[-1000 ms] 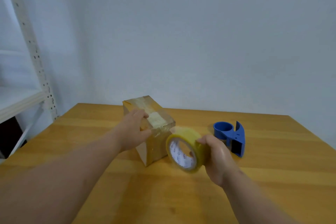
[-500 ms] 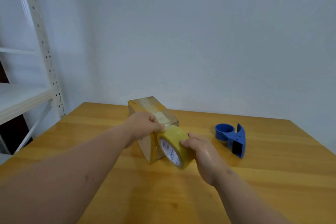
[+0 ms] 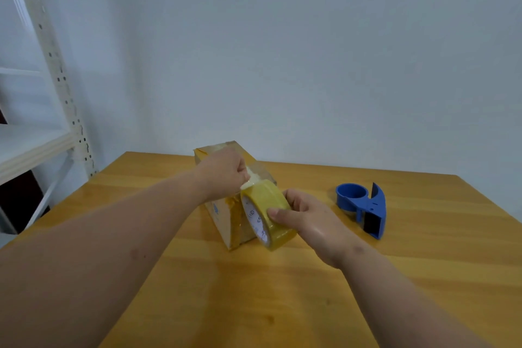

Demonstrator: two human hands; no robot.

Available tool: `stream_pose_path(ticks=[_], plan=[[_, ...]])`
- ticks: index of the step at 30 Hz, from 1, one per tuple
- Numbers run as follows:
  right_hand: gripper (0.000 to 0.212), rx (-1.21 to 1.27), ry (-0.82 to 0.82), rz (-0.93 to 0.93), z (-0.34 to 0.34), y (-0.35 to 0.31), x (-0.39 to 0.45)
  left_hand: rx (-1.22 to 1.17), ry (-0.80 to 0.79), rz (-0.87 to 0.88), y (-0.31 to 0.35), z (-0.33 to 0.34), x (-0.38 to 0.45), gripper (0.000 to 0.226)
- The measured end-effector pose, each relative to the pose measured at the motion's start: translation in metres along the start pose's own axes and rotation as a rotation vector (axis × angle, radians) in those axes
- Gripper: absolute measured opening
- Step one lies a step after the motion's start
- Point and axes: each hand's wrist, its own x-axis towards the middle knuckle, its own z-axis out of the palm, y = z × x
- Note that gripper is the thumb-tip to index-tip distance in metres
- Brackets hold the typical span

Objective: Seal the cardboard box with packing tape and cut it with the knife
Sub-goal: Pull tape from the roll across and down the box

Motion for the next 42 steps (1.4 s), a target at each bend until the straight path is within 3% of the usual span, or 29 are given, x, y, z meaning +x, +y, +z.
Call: stream_pose_path(ticks=[14,27,39,42], plan=[[0.048,-0.237,0.120,0.240,0.004,0.006,0.027,0.040,0.073,-0.013,-0.009,-0.004,0.030,0.030],[0.072,-0.194,0.119,0.298,0.000,0.014,0.046,0.022,0.021,-0.102,-0.020,0.007,0.047,0.023],[0.076,-0.237,0.123,0.308,0.003,0.020,0.053,0.157,0.105,-0.135,-0.030,0.024,0.052,0.020],[0.058,-0.187,0.121,0.303,0.004,0.020,0.050,0.100,0.187,-0.111,-0.032,0.028,0.050,0.024]])
